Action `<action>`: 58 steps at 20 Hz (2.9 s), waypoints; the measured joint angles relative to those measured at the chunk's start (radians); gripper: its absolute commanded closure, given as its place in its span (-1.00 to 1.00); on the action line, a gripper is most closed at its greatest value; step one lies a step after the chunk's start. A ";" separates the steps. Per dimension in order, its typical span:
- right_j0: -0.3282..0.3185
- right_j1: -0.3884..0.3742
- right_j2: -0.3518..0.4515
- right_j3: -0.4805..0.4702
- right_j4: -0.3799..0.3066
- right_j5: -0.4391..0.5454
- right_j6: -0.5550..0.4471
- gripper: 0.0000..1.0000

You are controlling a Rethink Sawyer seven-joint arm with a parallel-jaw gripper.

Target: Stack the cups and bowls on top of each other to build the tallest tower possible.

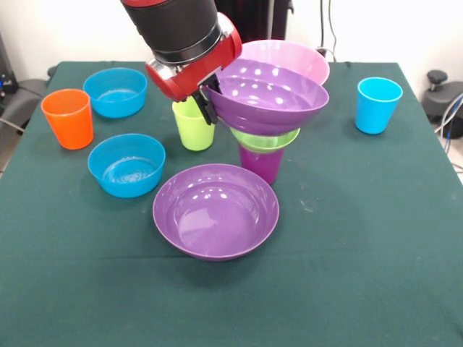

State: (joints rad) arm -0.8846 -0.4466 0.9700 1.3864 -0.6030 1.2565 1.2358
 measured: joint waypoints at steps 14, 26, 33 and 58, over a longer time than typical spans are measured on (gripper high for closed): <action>0.002 0.007 -0.023 0.001 -0.013 0.000 0.000 1.00; 0.002 0.052 -0.028 0.002 -0.018 0.000 0.000 1.00; 0.002 0.074 -0.028 0.002 -0.018 0.000 0.000 1.00; 0.001 0.078 -0.027 0.003 -0.005 0.000 0.000 1.00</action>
State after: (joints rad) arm -0.8837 -0.3681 0.9426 1.3893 -0.6082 1.2565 1.2358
